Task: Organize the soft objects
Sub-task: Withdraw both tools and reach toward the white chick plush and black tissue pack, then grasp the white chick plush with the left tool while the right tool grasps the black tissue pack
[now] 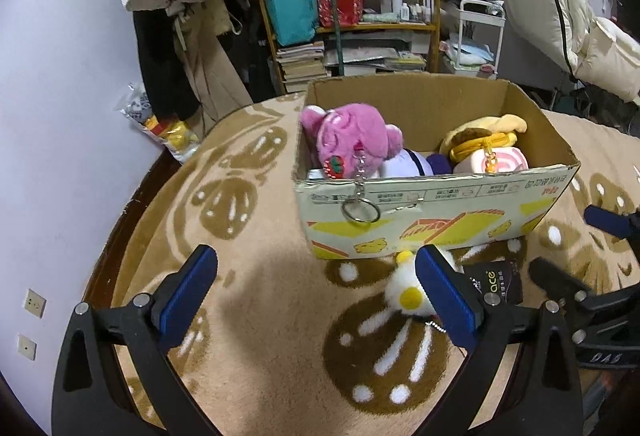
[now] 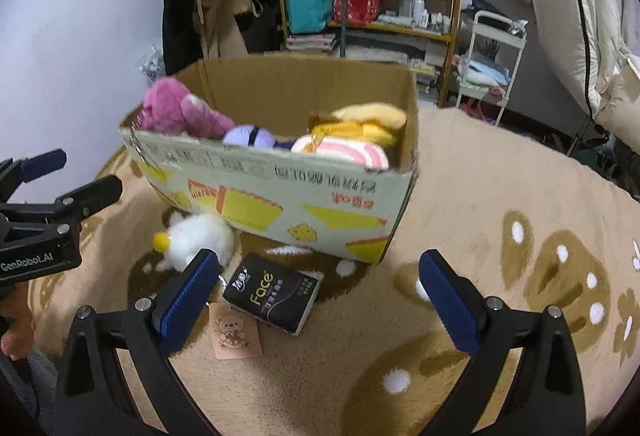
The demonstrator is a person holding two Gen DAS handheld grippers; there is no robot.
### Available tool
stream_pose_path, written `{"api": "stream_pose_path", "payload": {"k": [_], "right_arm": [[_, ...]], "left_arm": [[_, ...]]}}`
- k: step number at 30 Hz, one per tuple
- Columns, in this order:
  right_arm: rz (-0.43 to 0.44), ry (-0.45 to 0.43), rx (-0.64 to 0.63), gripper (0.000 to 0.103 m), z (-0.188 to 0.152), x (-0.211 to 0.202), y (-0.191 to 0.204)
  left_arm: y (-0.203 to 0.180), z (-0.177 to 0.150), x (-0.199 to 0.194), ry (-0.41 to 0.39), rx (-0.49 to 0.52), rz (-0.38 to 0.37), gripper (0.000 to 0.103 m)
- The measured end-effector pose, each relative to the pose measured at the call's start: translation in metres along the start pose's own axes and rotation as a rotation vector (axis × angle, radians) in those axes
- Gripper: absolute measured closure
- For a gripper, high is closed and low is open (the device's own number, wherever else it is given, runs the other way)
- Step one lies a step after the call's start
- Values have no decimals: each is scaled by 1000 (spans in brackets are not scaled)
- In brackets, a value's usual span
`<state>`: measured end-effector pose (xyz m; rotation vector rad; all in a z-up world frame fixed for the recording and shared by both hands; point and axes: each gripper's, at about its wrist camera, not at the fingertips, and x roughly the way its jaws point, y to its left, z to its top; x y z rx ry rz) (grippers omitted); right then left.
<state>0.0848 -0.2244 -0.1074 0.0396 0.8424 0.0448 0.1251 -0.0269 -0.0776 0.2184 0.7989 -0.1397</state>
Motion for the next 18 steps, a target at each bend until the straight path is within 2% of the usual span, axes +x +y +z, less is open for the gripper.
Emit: {"api": "stream_pose_path", "payload": {"k": [18], "right_arm": [[55,137,-50,0,-11,48,20]], "left_arm": [[-34,4,45,112,70,-116,5]]}}
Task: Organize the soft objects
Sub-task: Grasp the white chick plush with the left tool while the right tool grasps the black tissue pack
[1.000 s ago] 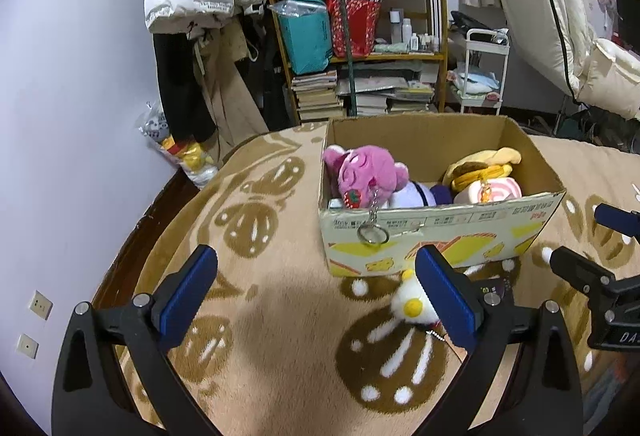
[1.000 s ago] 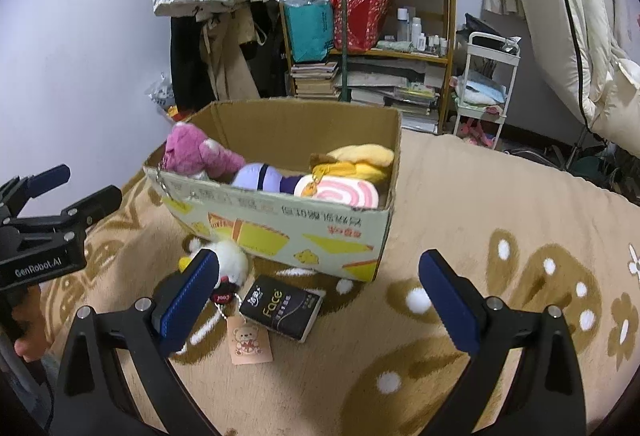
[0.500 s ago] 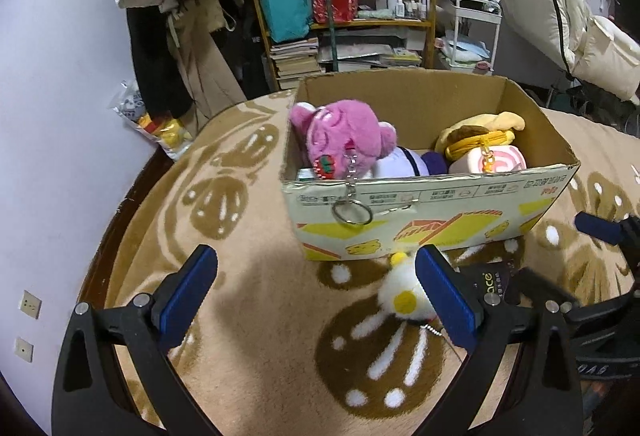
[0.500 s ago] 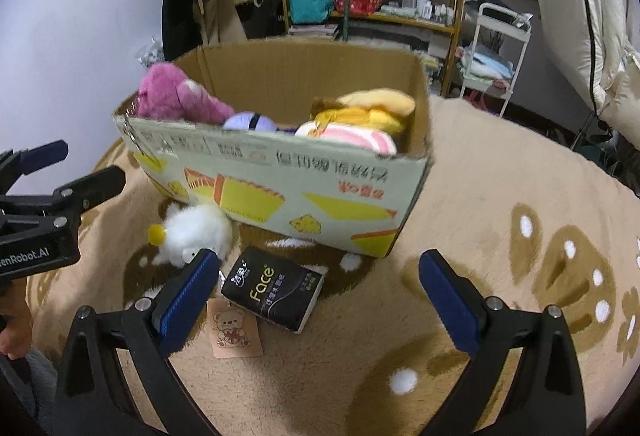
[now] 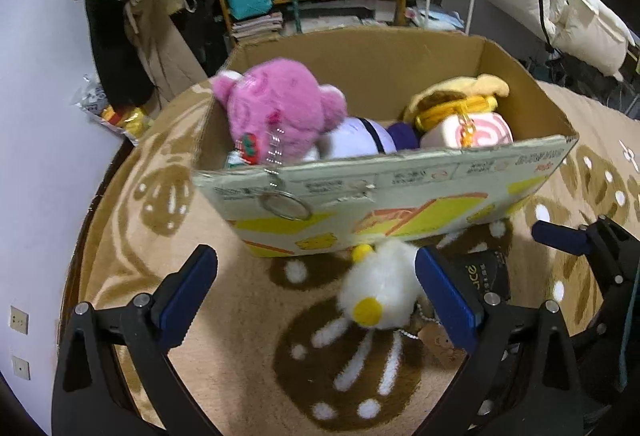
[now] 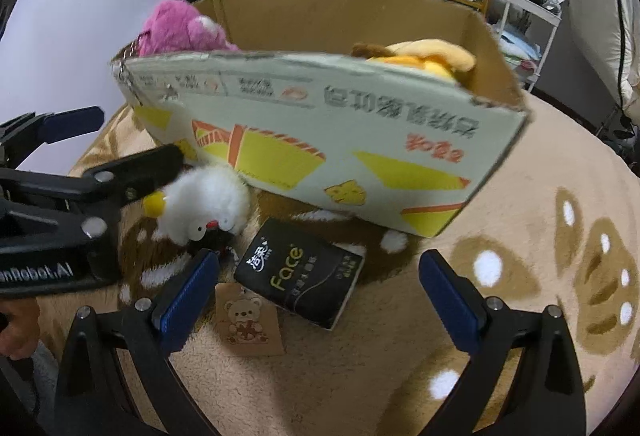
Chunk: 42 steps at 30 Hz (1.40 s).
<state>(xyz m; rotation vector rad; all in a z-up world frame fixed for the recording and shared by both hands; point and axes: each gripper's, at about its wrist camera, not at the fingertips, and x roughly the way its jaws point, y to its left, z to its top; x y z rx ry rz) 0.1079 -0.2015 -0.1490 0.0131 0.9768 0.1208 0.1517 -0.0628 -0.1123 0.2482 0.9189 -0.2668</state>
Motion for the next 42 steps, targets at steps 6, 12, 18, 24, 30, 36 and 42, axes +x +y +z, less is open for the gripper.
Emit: {"api": "stream_pose_path", "payload": {"k": [6,12,18,24,30,36,42], "right_arm": [[25,41,0,0,-1,17,6],[10,54,14,0,0,27,7],[14,62,39,7,2,34,-3],[-5,57,18,9,0,33,1],[-44,53,-32,9,-8,35,13],[-85,37,-46,23,-15,31,19],[-98,28,-35,31,-18,30,16]], "left_arm": [[-11,0,18,38,41,7,5],[-15,-5,35,87,33,-26,5],[-18,-10,45,114,41,-4,5],[-20,-11,49,130,44,-3,6],[-18,-13,54,141,34,-57,22],[-22,-14,56,158,27,-80,30],[-22,-20,56,171,12,-138,50]]}}
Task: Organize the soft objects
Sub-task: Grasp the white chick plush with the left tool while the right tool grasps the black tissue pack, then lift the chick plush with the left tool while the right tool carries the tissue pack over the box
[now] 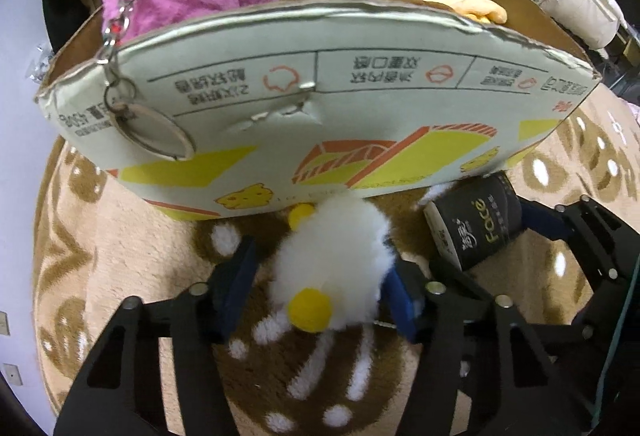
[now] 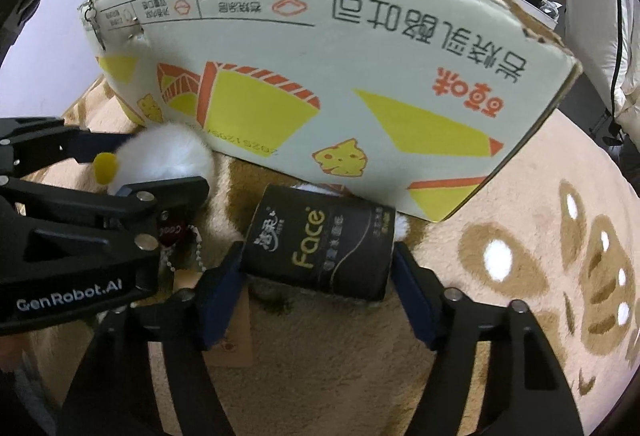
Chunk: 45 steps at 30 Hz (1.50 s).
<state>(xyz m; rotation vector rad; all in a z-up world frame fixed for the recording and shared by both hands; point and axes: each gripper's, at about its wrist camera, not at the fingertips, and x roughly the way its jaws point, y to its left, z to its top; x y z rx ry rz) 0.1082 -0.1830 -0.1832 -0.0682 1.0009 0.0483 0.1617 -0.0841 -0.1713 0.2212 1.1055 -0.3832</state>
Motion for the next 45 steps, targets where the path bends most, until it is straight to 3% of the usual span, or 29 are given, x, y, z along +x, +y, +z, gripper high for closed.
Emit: {"api": "stream_pose_path", "payload": {"k": [4,7,11,22,39,45], "right_arm": [[11,-3,22,32,-1,-4,-4],[20,-10,33,32,-2,-10,-4],[43,-43,60,32,1,-24,-18],[39,-139,44,32,3,-59,-17],[76,-339,111,32,24,-121,-37],[89,-408,133,32,37,-139,-48]], "left_arm": [[-4,-1,2,8,-14,-43,66],[-5,3,4,14,-29,-50,72],[1,1,2,11,-77,-68,73],[13,-4,-38,-91,-121,-5,75],[29,-7,-144,-438,-156,83,75],[21,5,-171,-546,-108,126,75]]}}
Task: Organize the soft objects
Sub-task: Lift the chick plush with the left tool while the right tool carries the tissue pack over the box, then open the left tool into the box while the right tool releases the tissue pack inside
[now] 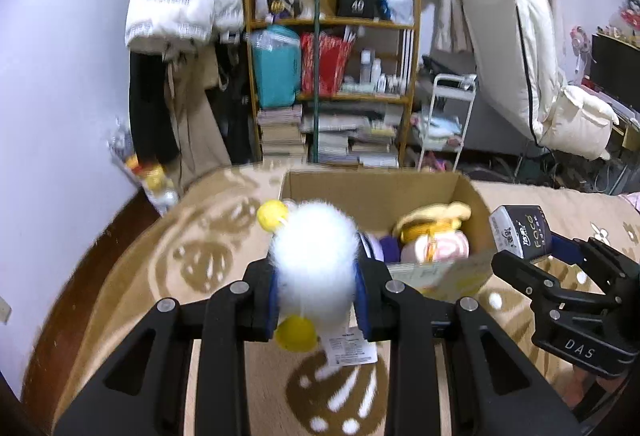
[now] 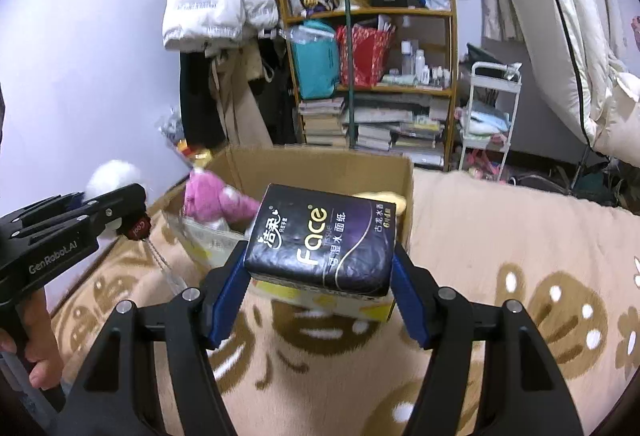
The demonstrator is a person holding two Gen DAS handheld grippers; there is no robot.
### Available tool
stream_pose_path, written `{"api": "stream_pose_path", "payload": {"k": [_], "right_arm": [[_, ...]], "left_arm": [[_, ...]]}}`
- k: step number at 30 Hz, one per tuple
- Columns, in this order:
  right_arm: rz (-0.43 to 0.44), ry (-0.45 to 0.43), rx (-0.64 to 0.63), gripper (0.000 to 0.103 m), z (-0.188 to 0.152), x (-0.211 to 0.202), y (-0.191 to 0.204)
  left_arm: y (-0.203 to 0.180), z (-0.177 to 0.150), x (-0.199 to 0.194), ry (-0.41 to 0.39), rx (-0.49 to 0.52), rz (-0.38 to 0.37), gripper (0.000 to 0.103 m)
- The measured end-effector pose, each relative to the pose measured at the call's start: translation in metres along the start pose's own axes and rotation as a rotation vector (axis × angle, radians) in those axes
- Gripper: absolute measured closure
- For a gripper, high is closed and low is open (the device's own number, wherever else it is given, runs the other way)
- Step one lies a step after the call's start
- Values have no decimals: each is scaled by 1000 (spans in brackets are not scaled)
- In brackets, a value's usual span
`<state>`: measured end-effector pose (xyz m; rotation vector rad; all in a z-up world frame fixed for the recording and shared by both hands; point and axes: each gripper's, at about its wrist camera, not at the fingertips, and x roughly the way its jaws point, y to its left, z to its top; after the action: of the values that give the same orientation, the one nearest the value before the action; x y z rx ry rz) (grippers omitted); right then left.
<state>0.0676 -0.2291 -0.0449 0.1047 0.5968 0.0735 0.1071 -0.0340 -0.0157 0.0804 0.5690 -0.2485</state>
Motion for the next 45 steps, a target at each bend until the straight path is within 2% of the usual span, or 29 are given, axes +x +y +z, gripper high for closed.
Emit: {"api": "stream_pose_path", "payload": {"k": [6,14,22,25,30,36,40,44,45], "right_arm": [[0,-45,-3,32,21,-3,-5],[1,-108,-20,32,50,1,-9],[22,-113,39,32,57,20,-18],[30,-105,48,32,57,28,-21],[28,-86,35,32,51,40,-24],[27,-15,33,32,37,62,-27],[25,29,17,32,28,73,-28],[51,52,44,31,25,77,-33],[48,52,48,30,25,77,-34]], "left_arm": [[-9,25,-3,-65,54,8,75],[-10,56,-7,-146,79,4,75],[-16,72,7,-173,94,-45,75],[-19,68,22,-154,94,-50,75],[-24,54,55,-78,85,-71,75],[-31,32,85,10,124,-78,73],[-35,24,95,37,144,-65,73],[-36,19,95,51,160,-44,53],[-37,18,93,45,167,-34,51]]}}
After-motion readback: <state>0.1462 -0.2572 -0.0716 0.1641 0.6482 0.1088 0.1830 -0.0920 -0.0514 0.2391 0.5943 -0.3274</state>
